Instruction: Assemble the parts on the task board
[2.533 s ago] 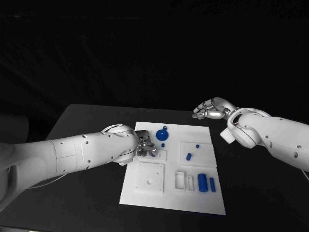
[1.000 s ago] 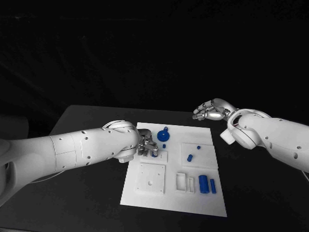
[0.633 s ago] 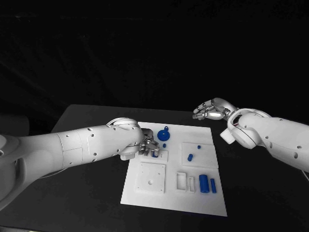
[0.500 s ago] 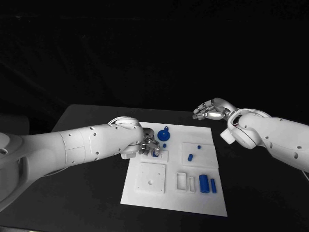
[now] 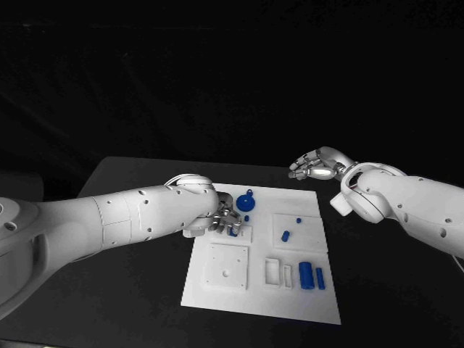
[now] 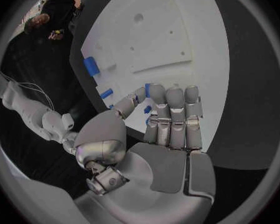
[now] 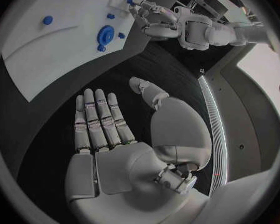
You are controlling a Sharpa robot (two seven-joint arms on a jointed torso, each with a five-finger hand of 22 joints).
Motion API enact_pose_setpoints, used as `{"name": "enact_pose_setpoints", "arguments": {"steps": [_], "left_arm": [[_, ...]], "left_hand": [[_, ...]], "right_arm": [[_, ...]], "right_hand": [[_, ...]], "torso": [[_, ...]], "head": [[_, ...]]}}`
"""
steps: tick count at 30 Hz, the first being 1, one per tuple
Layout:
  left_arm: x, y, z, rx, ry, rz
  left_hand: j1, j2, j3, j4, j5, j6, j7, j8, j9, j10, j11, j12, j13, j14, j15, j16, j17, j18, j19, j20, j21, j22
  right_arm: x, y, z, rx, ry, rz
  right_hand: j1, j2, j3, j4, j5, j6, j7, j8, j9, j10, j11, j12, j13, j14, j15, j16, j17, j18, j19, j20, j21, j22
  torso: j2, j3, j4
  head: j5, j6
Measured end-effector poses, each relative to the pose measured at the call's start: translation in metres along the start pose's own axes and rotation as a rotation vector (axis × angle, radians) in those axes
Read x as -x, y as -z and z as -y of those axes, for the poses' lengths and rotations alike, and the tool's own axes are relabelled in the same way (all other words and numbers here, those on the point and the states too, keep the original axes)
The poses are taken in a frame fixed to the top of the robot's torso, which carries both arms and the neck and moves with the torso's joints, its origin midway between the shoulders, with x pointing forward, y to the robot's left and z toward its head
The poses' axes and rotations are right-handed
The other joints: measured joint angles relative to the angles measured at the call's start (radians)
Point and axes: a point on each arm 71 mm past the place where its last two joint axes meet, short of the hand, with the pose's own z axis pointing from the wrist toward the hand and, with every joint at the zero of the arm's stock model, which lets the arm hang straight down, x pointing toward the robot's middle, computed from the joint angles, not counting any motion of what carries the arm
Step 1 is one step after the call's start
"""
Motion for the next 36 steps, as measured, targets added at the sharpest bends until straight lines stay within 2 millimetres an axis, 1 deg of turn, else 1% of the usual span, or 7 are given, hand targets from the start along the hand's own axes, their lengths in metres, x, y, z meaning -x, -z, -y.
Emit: {"name": "enact_pose_setpoints", "arguments": {"steps": [20, 27, 32, 36], "left_arm": [[0.003, 0.0001, -0.0027, 0.011, -0.027, 0.019], [0.003, -0.0002, -0.0026, 0.011, -0.028, 0.022], [0.004, -0.0005, -0.0041, 0.015, -0.026, 0.026], [0.0041, -0.0006, -0.004, 0.014, -0.026, 0.026]], "left_hand": [[-0.001, 0.001, 0.001, -0.001, 0.0, 0.0, 0.0, 0.0, 0.0, 0.002, 0.001, 0.002, -0.001, 0.007, 0.0, 0.0, 0.0, 0.0, 0.0, 0.0, 0.0, 0.0], [-0.007, 0.006, 0.005, -0.005, 0.0, 0.0, 0.0, 0.0, 0.0, 0.002, 0.001, 0.002, -0.004, 0.007, 0.0, 0.0, 0.0, 0.0, 0.0, 0.0, 0.0, 0.0], [-0.01, 0.004, 0.005, -0.005, 0.0, 0.0, 0.0, 0.0, 0.0, 0.002, 0.001, 0.002, -0.004, 0.009, 0.002, 0.0, 0.0, 0.0, 0.0, 0.0, 0.0, 0.0], [-0.013, 0.002, 0.005, -0.005, 0.0, 0.0, 0.0, 0.0, 0.0, 0.004, 0.003, 0.002, -0.004, 0.009, 0.002, 0.0, 0.0, 0.0, 0.0, 0.0, 0.0, 0.0]], "right_arm": [[0.0002, 0.0001, 0.0002, 0.0, 0.0, 0.0], [0.0001, 0.0002, 0.0001, 0.0, 0.0, 0.0], [0.0002, 0.0002, 0.0002, 0.0, 0.0, 0.0], [0.0002, 0.0002, 0.0002, 0.0, 0.0, 0.0]], "right_hand": [[0.0, 0.0, 0.0, 0.0, 0.004, 0.0, 0.0, 0.0, -0.001, 0.0, 0.0, 0.0, 0.0, 0.0, 0.0, 0.004, 0.0, 0.0, 0.0, 0.0, -0.004, 0.001], [0.0, 0.0, 0.0, 0.0, 0.004, 0.0, 0.0, 0.0, -0.001, 0.0, 0.0, 0.0, 0.0, 0.0, 0.0, 0.004, -0.001, 0.0, 0.0, 0.0, -0.004, 0.001], [0.0, 0.0, 0.0, 0.0, 0.004, 0.0, 0.0, 0.0, -0.001, 0.0, 0.0, 0.0, 0.0, 0.0, 0.0, 0.004, -0.001, 0.0, 0.0, 0.0, -0.004, 0.002], [0.0, 0.0, 0.0, 0.0, 0.004, 0.0, 0.0, 0.0, -0.001, 0.0, 0.0, 0.0, 0.0, 0.0, 0.0, 0.004, -0.001, 0.0, 0.0, 0.0, -0.004, 0.002]], "torso": [[0.0, -0.0009, 0.001], [0.0, -0.0007, 0.001], [0.0, -0.0008, 0.001], [0.0, -0.0001, 0.0009]], "head": [[-0.002, -0.002], [-0.001, -0.005], [-0.001, -0.005], [-0.001, -0.004]]}}
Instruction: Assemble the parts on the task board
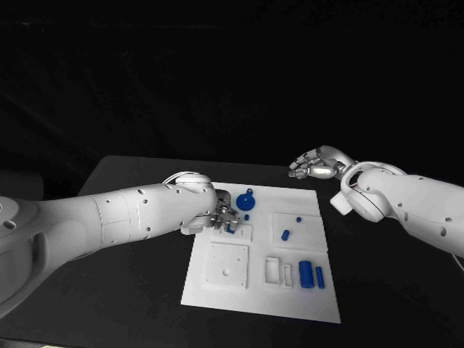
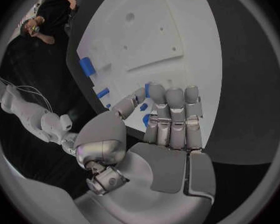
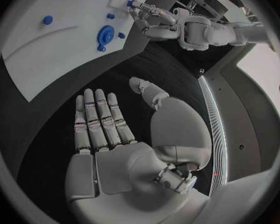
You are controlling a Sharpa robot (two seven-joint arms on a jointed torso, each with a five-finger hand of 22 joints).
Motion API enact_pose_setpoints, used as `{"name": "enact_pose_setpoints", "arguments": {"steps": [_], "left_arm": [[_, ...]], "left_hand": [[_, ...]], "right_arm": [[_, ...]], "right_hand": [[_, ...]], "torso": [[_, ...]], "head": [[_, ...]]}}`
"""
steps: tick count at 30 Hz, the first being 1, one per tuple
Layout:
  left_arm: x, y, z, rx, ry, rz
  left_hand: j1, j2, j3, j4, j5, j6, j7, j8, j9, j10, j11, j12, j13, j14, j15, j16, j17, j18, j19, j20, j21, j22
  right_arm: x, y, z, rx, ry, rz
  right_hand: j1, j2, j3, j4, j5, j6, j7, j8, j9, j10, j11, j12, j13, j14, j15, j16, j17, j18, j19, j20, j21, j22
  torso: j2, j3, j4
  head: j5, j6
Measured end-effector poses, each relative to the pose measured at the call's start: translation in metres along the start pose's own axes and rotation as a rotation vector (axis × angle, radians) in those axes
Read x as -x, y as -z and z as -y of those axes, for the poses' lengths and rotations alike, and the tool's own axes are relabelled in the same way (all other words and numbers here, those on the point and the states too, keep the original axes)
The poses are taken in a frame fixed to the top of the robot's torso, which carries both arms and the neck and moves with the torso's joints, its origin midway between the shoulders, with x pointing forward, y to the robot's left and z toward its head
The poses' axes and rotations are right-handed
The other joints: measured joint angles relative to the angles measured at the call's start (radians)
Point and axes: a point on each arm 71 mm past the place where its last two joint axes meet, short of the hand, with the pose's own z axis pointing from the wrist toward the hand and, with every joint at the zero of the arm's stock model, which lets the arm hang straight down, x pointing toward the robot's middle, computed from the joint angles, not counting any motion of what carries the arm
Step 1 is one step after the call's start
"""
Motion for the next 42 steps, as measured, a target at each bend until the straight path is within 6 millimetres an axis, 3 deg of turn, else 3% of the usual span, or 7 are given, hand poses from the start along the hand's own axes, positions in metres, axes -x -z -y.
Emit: {"name": "enact_pose_setpoints", "arguments": {"steps": [42], "left_arm": [[-0.0003, -0.0022, 0.0008, 0.004, -0.004, -0.022]], "left_hand": [[0.0, -0.002, 0.003, -0.003, 0.0, 0.004, 0.004, 0.0, 0.001, 0.008, 0.001, 0.0, -0.002, 0.016, -0.002, 0.0, 0.0, 0.0, 0.0, 0.0, 0.0, 0.0]], "right_arm": [[-0.0003, 0.0, -0.0002, 0.001, 0.0, -0.001]], "right_hand": [[0.0, 0.0, 0.0, 0.0, 0.004, 0.0, 0.0, 0.0, -0.001, 0.0, 0.0, -0.004, 0.0, 0.0, 0.0, 0.0, -0.002, 0.0, 0.0, 0.0, -0.004, 0.003]], "torso": [[0.0, -0.0006, 0.0]], "head": [[-0.001, -0.002]]}}
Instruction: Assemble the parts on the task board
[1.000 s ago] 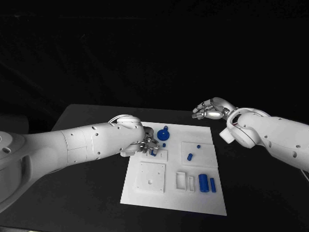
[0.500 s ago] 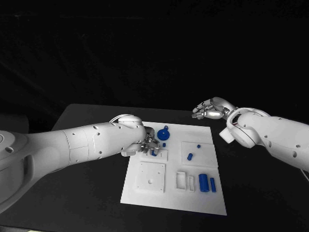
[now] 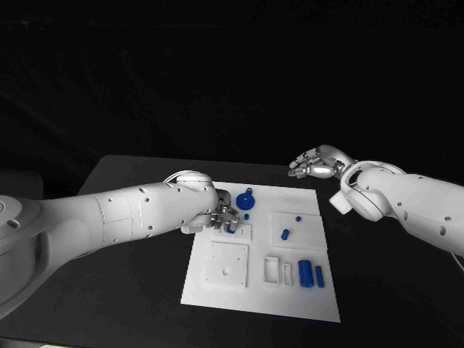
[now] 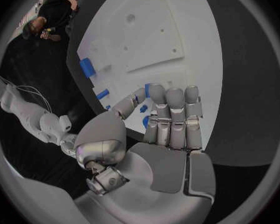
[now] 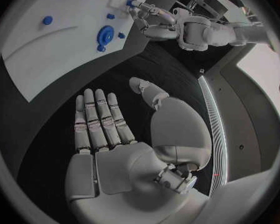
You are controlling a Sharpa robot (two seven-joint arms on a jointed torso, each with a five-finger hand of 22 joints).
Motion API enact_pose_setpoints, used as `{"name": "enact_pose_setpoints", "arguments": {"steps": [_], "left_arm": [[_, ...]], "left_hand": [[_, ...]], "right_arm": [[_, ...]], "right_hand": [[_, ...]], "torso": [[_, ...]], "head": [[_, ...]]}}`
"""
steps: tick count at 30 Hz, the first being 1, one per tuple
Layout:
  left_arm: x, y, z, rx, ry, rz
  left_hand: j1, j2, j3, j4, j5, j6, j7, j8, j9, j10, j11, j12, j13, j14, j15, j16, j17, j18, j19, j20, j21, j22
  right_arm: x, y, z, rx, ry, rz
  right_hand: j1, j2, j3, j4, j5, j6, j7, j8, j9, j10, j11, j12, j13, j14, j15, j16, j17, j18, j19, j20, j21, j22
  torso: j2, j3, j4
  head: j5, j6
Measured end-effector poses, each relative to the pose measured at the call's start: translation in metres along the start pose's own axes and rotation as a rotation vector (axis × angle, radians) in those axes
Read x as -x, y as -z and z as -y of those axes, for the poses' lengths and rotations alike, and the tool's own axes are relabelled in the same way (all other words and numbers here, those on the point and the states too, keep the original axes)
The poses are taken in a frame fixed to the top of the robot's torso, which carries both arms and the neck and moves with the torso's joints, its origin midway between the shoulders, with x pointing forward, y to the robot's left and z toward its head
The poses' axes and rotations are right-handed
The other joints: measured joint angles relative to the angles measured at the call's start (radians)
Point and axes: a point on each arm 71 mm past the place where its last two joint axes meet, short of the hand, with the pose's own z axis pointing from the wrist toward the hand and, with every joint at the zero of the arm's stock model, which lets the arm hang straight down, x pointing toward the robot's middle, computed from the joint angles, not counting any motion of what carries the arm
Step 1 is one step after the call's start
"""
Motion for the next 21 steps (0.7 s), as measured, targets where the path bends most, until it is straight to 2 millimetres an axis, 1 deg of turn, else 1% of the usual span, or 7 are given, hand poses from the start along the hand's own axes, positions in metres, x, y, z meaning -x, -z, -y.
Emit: {"name": "enact_pose_setpoints", "arguments": {"steps": [4, 8, 9, 10, 12, 18, 21], "left_arm": [[-0.0002, 0.0001, 0.0002, -0.001, 0.0, -0.003], [-0.0002, 0.0, 0.0006, -0.001, 0.0, -0.003], [-0.0001, 0.0, 0.0006, -0.001, 0.0, -0.003], [-0.0002, -0.0001, 0.0005, -0.001, 0.0, -0.003], [-0.0003, -0.0002, 0.0007, -0.001, 0.0, -0.004], [-0.0003, -0.0003, 0.0012, -0.002, 0.001, -0.003], [-0.0005, -0.0004, 0.0015, -0.003, 0.001, -0.003]], "left_hand": [[0.0, 0.0, 0.0, 0.0, 0.0, 0.0, 0.0, 0.0, 0.0, 0.001, 0.001, 0.0, -0.001, 0.0, 0.0, 0.0, 0.0, 0.0, 0.0, 0.0, 0.0, 0.0], [0.0, 0.0, -0.011, 0.011, 0.0, 0.002, 0.002, 0.0, 0.0, 0.001, 0.001, 0.0, -0.003, 0.0, 0.0, 0.0, 0.0, 0.0, 0.004, -0.003, 0.0, 0.0], [0.0, 0.0, -0.014, 0.014, -0.007, 0.002, 0.002, 0.0, 0.0, 0.001, 0.001, 0.0, -0.004, 0.001, 0.0, 0.0, 0.0, 0.0, 0.008, 0.0, 0.0, 0.0], [0.0, 0.0, -0.016, 0.016, -0.022, 0.002, 0.002, 0.0, 0.0, 0.001, 0.001, 0.0, -0.005, 0.002, 0.002, 0.0, 0.0, 0.0, 0.011, -0.004, 0.0, 0.0], [0.001, -0.001, -0.019, 0.019, -0.046, 0.003, 0.003, 0.0, 0.001, 0.002, 0.001, 0.0, -0.005, 0.002, 0.001, 0.0, -0.001, 0.0, 0.011, -0.004, 0.0, 0.0], [-0.003, 0.003, -0.024, 0.024, -0.068, 0.003, 0.003, 0.0, 0.016, 0.005, 0.001, 0.0, -0.005, 0.004, 0.0, 0.0, -0.001, 0.0, 0.011, -0.004, -0.005, 0.0], [-0.014, 0.013, -0.028, 0.028, -0.092, 0.003, 0.003, 0.0, 0.025, 0.005, 0.001, 0.0, -0.005, 0.004, 0.0, 0.0, -0.001, 0.0, 0.011, -0.004, -0.01, 0.0]], "right_arm": [[-0.0001, 0.0, 0.0, 0.0, 0.0, 0.0], [-0.0002, 0.0, -0.0002, 0.0, 0.0, -0.001], [-0.0002, 0.0, -0.0002, 0.0, 0.0, -0.001], [-0.0002, 0.0, -0.0002, 0.0, 0.0, -0.001], [-0.0002, 0.0, -0.0001, 0.0, 0.0, -0.001], [0.0, 0.0002, 0.0001, 0.0, 0.0, -0.001], [-0.0001, 0.0002, 0.0, 0.0, 0.0, -0.001]], "right_hand": [[0.0, 0.0, 0.0, 0.0, 0.0, 0.0, 0.0, 0.0, -0.001, 0.0, 0.0, 0.0, 0.0, 0.0, 0.0, 0.0, 0.0, 0.0, 0.0, 0.0, 0.0, 0.0], [0.0, 0.0, 0.0, 0.0, 0.0, 0.0, 0.0, 0.0, -0.001, 0.0, 0.0, 0.0, 0.0, 0.0, 0.0, 0.0, -0.001, 0.0, 0.0, 0.0, 0.0, 0.001], [0.0, 0.0, 0.0, 0.0, 0.0, 0.0, 0.0, 0.0, -0.001, 0.0, 0.0, 0.0, 0.0, 0.0, 0.0, 0.0, -0.001, 0.0, 0.0, 0.0, 0.0, 0.001], [0.0, 0.0, 0.0, 0.0, 0.0, 0.0, 0.0, 0.0, -0.001, 0.0, 0.0, 0.0, 0.0, 0.0, 0.0, 0.0, -0.001, 0.0, 0.0, 0.0, 0.0, 0.001], [0.0, 0.0, 0.0, 0.0, 0.0, 0.0, 0.0, 0.0, -0.001, 0.0, 0.0, 0.0, 0.0, 0.0, 0.0, 0.0, -0.001, 0.0, 0.0, 0.0, 0.0, 0.001], [0.0, 0.0, 0.0, 0.0, 0.0, 0.0, 0.0, 0.0, -0.001, 0.0, 0.0, 0.0, 0.0, 0.0, 0.0, 0.0, -0.001, 0.0, 0.0, 0.0, 0.0, 0.001], [0.0, 0.0, 0.0, 0.0, 0.0, 0.0, 0.0, 0.0, -0.001, 0.0, 0.0, 0.0, 0.0, 0.0, 0.0, 0.0, -0.001, 0.0, 0.0, 0.0, 0.0, 0.001]], "torso": [[0.0, 0.0, -0.0001], [0.0, 0.0, -0.0004], [0.0, 0.0, -0.0008], [0.0, 0.0, -0.0009], [0.0, -0.0001, -0.0014], [0.0, 0.0006, -0.0013], [0.0, 0.0012, -0.0011]], "head": [[0.0, -0.001], [0.001, -0.001], [0.001, -0.001], [0.002, -0.001], [0.002, -0.001], [0.001, -0.002], [0.001, -0.002]]}}
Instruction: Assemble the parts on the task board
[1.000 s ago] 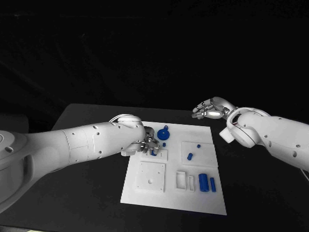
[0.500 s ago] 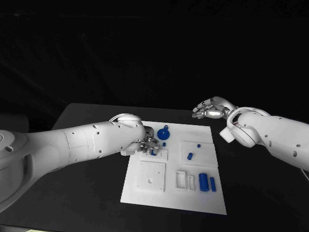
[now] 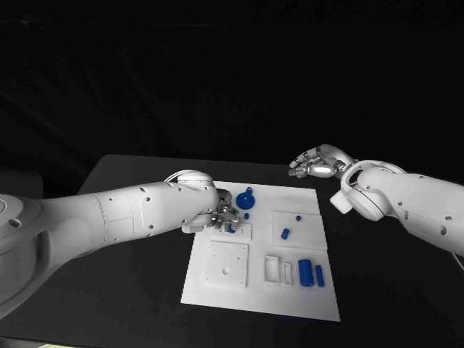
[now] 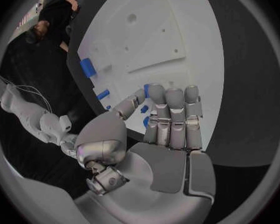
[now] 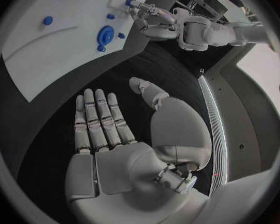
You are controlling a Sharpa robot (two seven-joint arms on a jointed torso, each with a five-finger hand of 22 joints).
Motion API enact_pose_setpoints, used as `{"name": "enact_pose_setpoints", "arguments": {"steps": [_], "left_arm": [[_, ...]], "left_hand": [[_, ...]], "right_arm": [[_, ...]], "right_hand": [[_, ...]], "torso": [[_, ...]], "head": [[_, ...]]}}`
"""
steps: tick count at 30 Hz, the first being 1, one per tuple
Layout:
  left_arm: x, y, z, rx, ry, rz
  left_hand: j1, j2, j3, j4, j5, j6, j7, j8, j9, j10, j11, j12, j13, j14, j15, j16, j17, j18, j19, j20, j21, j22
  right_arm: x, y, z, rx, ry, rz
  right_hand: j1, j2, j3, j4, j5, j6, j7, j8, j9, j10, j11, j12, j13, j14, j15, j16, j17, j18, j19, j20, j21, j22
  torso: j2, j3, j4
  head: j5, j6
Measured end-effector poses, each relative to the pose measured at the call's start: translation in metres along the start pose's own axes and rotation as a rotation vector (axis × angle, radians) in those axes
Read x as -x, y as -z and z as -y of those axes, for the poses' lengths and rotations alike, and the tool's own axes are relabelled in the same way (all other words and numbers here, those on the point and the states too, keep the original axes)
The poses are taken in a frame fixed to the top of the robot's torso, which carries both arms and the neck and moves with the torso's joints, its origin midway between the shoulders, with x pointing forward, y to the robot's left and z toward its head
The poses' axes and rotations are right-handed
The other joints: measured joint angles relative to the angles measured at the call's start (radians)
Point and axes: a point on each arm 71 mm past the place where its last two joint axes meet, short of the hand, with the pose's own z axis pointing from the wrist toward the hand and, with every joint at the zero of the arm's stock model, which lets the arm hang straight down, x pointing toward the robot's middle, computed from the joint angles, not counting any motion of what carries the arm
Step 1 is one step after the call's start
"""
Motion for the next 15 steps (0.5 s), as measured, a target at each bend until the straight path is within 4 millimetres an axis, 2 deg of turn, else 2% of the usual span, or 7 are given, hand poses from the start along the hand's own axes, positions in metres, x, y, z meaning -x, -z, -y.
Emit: {"name": "enact_pose_setpoints", "arguments": {"steps": [6, 7, 8, 9, 10, 11, 15], "left_arm": [[0.0003, -0.0005, 0.0009, 0.0, 0.0, 0.001], [0.0004, -0.0006, 0.0011, 0.0, -0.001, 0.001], [0.0004, -0.0008, 0.0015, 0.0, -0.001, 0.0], [0.0004, -0.0008, 0.0016, 0.0, -0.001, 0.0], [0.0005, -0.001, 0.002, 0.0, -0.002, 0.0], [0.0006, -0.0011, 0.0022, 0.0, -0.002, 0.0], [0.0004, -0.0015, 0.0019, 0.002, -0.002, 0.0]], "left_hand": [[-0.009, 0.001, 0.0, 0.0, -0.012, 0.009, 0.002, 0.02, -0.003, 0.009, -0.005, 0.0, 0.0, 0.008, -0.002, 0.0, 0.0, 0.0, 0.0, 0.0, 0.0, 0.0], [-0.011, 0.0, 0.0, 0.0, -0.012, 0.011, 0.0, 0.03, -0.003, 0.009, -0.005, 0.0, 0.0, 0.009, -0.002, 0.0, 0.0, 0.0, 0.0, 0.0, 0.0, 0.0], [-0.014, -0.001, 0.0, 0.0, -0.012, 0.015, -0.004, 0.066, -0.003, 0.012, -0.008, 0.0, 0.0, 0.012, -0.005, 0.0, 0.0, 0.0, 0.002, -0.002, 0.0, 0.0], [-0.014, -0.001, 0.0, 0.0, -0.012, 0.016, -0.004, 0.074, -0.003, 0.014, -0.008, 0.0, 0.0, 0.012, -0.005, 0.0, 0.0, 0.0, 0.002, -0.002, 0.0, 0.0], [-0.015, -0.001, -0.002, 0.002, -0.016, 0.058, -0.017, 0.097, -0.001, 0.039, -0.024, 0.001, 0.0, 0.019, -0.009, 0.0, 0.0, 0.0, 0.004, -0.004, 0.0, 0.0], [-0.018, 0.002, -0.004, 0.004, -0.021, 0.097, -0.036, 0.099, 0.0, 0.046, -0.032, 0.004, 0.0, 0.023, -0.013, 0.0, 0.0, 0.0, 0.004, -0.004, 0.0, 0.0], [-0.018, 0.003, -0.004, 0.004, -0.025, 0.103, -0.045, 0.093, -0.003, 0.05, -0.036, 0.004, 0.0, 0.025, -0.014, 0.0, 0.0, 0.0, 0.004, -0.004, 0.0, 0.0]], "right_arm": [[0.0001, 0.0, 0.0001, 0.0, 0.0, 0.0], [0.0001, 0.0, 0.0001, 0.0, 0.0, 0.0], [0.0001, 0.0001, 0.0001, 0.0, 0.0, 0.0], [0.0001, 0.0001, 0.0001, 0.0, 0.0, 0.0], [0.0001, 0.0001, 0.0001, 0.0, 0.0, 0.0], [0.0001, 0.0001, 0.0001, 0.0, 0.0, 0.0], [0.0, 0.0002, 0.0, 0.0, 0.0, 0.0]], "right_hand": [[0.0, 0.0, 0.0, 0.0, 0.0, 0.0, 0.0, 0.0, 0.0, 0.0, 0.0, 0.0, 0.0, 0.0, 0.0, 0.0, -0.001, 0.0, 0.0, 0.0, 0.0, 0.001], [0.0, 0.0, 0.0, 0.0, 0.0, 0.0, 0.0, 0.0, 0.0, 0.0, 0.0, 0.0, 0.0, 0.0, 0.0, 0.0, -0.001, 0.0, 0.0, 0.0, 0.0, 0.001], [0.0, 0.0, 0.0, 0.0, 0.0, 0.0, 0.0, 0.0, 0.0, 0.0, 0.0, 0.0, 0.0, 0.0, 0.0, 0.0, -0.001, 0.0, 0.0, 0.0, 0.0, 0.001], [0.0, 0.0, 0.0, 0.0, 0.0, 0.0, 0.0, 0.0, 0.0, 0.0, 0.0, 0.0, 0.0, 0.0, 0.0, 0.0, -0.001, 0.0, 0.0, 0.0, 0.0, 0.001], [0.0, 0.0, 0.0, 0.0, 0.004, 0.0, 0.0, 0.0, 0.0, 0.0, 0.0, 0.0, 0.0, 0.0, 0.0, 0.0, -0.001, 0.0, 0.0, 0.0, -0.003, 0.001], [0.0, 0.0, 0.0, 0.0, 0.005, 0.0, 0.0, 0.0, 0.0, 0.0, 0.0, 0.0, 0.0, 0.0, 0.0, 0.0, -0.001, 0.0, 0.0, 0.0, -0.004, 0.001], [0.0, 0.0, 0.0, 0.0, 0.005, 0.0, 0.0, 0.0, -0.001, 0.0, 0.0, 0.0, 0.0, 0.0, 0.0, 0.0, -0.001, 0.0, 0.0, 0.0, -0.004, 0.002]], "torso": [[0.0, 0.0001, 0.0001], [0.0, 0.0001, 0.0001], [0.0, 0.0001, 0.0], [0.0, 0.0001, 0.0], [0.0, 0.0001, 0.0], [0.0, 0.0001, 0.0], [0.0, 0.0, 0.0]], "head": [[0.0, 0.001], [0.0, 0.001], [0.0, 0.0], [0.0, 0.0], [0.0, 0.0], [-0.001, 0.0], [-0.002, 0.0]]}}
